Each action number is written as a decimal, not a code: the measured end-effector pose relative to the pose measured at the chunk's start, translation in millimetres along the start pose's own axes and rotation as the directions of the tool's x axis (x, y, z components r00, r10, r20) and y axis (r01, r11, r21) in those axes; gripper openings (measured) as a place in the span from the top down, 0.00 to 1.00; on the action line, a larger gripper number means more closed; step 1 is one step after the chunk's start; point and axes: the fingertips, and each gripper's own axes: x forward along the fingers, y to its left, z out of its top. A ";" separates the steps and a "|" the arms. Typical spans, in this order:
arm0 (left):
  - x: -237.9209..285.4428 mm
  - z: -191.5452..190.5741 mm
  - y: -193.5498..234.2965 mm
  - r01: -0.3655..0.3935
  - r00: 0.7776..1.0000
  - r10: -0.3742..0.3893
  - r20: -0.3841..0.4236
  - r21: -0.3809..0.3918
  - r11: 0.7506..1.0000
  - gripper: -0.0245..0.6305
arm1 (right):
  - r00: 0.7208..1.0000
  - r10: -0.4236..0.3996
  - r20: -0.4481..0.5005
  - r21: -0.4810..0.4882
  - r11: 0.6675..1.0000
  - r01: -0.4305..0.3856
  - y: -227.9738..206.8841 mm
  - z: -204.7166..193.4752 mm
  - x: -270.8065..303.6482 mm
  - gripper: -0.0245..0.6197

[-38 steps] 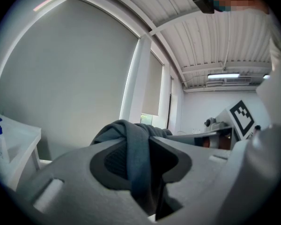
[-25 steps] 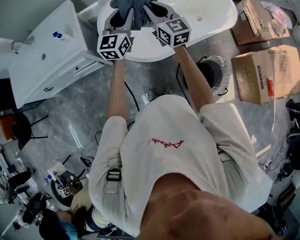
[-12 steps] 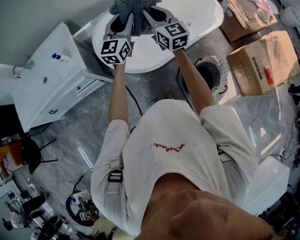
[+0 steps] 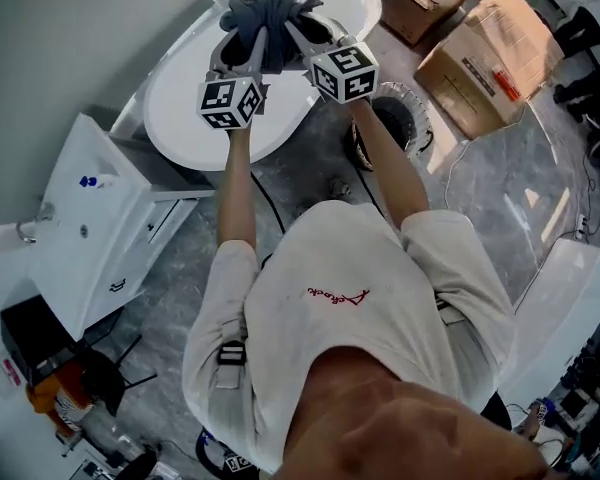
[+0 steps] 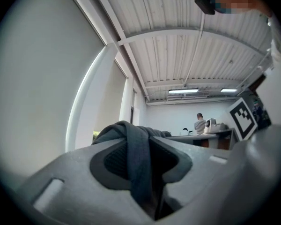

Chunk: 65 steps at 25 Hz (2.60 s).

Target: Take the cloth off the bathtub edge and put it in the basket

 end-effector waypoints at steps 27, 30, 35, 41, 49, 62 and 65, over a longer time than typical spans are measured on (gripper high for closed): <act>171.2 -51.2 -350.8 0.619 0.782 -0.623 -0.007 -0.117 0.777 0.78 | 0.773 -0.634 0.024 -0.017 0.773 0.635 -237.1 7.7 -316.0 0.89; 181.5 -55.3 -374.4 0.642 0.762 -0.647 -0.007 -0.124 0.757 0.78 | 0.751 -0.660 0.028 -0.013 0.751 0.660 -252.6 7.2 -336.5 0.89; 206.9 -56.7 -390.9 0.654 0.752 -0.659 -0.010 -0.120 0.747 0.78 | 0.741 -0.670 0.034 -0.009 0.741 0.671 -280.7 10.8 -345.6 0.89; 239.2 -57.2 -409.8 0.656 0.750 -0.661 -0.010 -0.114 0.746 0.78 | 0.740 -0.672 0.043 -0.004 0.740 0.672 -316.8 16.3 -355.0 0.89; 278.9 -58.4 -436.2 0.648 0.758 -0.652 -0.002 -0.108 0.754 0.78 | 0.743 -0.667 0.056 -0.012 0.744 0.668 -361.8 24.4 -369.2 0.89; 309.5 -76.4 -461.7 0.640 0.762 -0.647 -0.033 -0.114 0.759 0.78 | 0.750 -0.660 0.044 0.016 0.751 0.660 -401.3 13.0 -385.4 0.89; 310.3 -80.3 -461.4 0.642 0.760 -0.649 -0.036 -0.118 0.758 0.78 | 0.747 -0.664 0.042 0.019 0.748 0.664 -402.4 9.4 -385.2 0.89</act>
